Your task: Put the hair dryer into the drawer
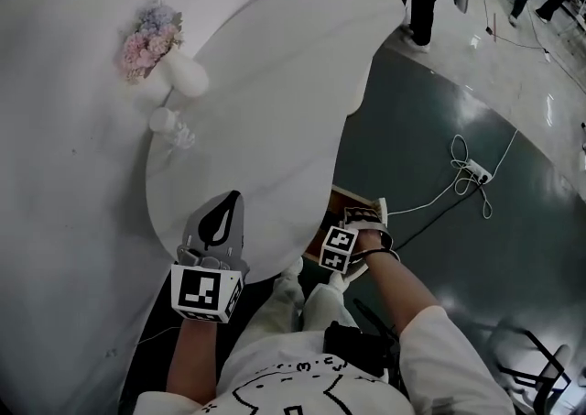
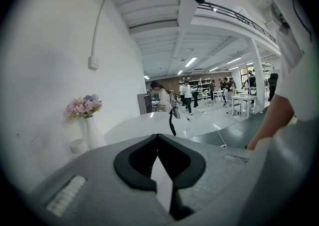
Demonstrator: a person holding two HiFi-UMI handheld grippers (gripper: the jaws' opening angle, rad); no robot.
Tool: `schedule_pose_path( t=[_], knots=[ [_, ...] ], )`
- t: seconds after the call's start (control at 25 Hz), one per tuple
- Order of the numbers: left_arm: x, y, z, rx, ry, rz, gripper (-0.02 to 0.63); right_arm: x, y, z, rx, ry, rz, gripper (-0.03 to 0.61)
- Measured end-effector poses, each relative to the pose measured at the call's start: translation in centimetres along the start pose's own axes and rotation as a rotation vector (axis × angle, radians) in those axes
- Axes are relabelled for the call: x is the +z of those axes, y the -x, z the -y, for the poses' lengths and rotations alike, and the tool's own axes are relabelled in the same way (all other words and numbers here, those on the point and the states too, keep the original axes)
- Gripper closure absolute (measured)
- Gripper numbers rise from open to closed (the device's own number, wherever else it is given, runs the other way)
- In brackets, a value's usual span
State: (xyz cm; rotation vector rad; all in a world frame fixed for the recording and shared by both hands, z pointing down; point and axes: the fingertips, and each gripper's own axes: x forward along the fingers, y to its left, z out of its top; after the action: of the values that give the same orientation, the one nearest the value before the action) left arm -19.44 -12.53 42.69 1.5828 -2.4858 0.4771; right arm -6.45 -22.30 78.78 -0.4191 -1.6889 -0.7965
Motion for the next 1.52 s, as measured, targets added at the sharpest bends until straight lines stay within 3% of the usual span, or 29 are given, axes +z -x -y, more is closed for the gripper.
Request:
schedule_pose_path(
  t=[0.24,0.44,0.6,0.8,0.96,1.16,1.52],
  knots=[
    [-0.7,-0.3,0.0,0.033,0.011,-0.032,0.6,0.2,-1.9,-0.9,0.072,0.057,-0.027,0.379],
    [-1.0,-0.7,0.5,0.033,-0.011,-0.045,0.601,0.2,-2.8,-1.3,0.05,0.139,-0.054,0.374],
    [-1.0,-0.8,0.2,0.047,-0.001,-0.044,0.601,0.7,-2.5,-0.7,-0.022,0.18,-0.04,0.359],
    [-0.4,-0.7,0.8,0.047,0.0,-0.029,0.601,0.2,-2.0,0.0,-0.185,0.249,-0.081,0.33],
    [-0.2,-0.6,1.2,0.04,0.0,-0.024,0.601,0.1,-1.0,0.8,-0.238,0.21,-0.07,0.322],
    [-0.2,-0.6,1.4,0.025,0.021,-0.012,0.601,-0.5,0.5,1.4,-0.22,0.125,-0.053,0.302],
    [0.8,-0.3,1.9,-0.003,0.049,0.031,0.6,-1.1,4.0,1.9,0.004,-0.18,-0.037,0.304]
  ],
)
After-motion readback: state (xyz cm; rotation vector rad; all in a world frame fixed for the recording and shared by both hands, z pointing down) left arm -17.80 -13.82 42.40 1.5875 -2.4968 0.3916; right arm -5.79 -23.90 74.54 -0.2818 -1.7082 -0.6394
